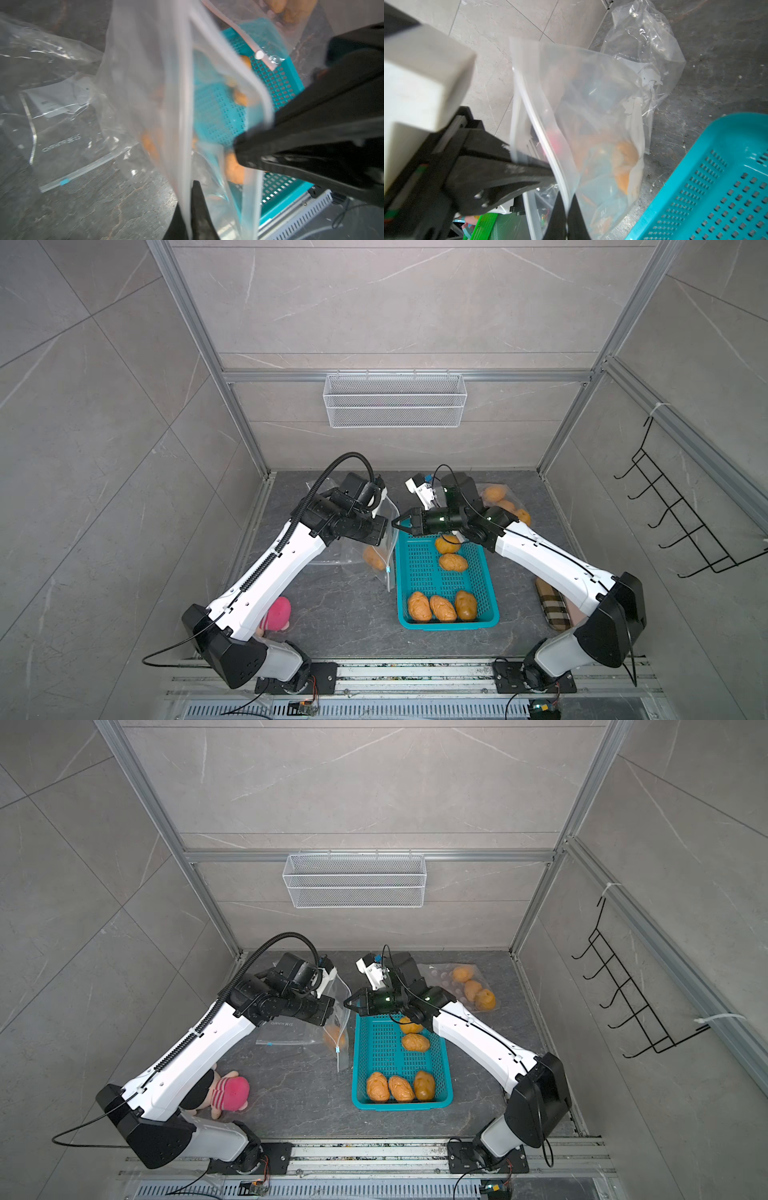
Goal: Put the potatoes into a zipper bag and zip it
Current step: Open the zipper of the food storage bag at the center of the board.
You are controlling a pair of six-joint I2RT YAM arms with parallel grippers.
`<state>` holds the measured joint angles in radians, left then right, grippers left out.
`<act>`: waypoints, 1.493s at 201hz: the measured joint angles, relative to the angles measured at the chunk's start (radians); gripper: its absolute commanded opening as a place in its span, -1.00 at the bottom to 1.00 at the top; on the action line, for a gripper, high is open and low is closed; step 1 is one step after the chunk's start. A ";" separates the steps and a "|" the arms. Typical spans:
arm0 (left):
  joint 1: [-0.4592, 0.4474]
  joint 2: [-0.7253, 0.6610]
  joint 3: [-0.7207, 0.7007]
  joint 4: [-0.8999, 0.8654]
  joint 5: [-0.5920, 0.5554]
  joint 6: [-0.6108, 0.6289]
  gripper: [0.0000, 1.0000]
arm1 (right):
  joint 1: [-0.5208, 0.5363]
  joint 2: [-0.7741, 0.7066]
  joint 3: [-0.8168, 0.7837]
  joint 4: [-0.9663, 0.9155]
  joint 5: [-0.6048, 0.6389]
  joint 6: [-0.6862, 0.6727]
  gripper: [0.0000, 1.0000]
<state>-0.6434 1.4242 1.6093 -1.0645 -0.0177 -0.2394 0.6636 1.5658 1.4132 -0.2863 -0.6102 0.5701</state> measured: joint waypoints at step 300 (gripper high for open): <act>0.031 -0.070 -0.167 0.125 0.028 -0.025 -1.00 | 0.007 -0.026 -0.153 -0.185 0.191 -0.121 -0.29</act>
<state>-0.6128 1.3544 1.4418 -0.9394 0.0101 -0.2646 0.6708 1.5394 1.2602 -0.4709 -0.4191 0.4496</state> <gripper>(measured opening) 0.055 0.299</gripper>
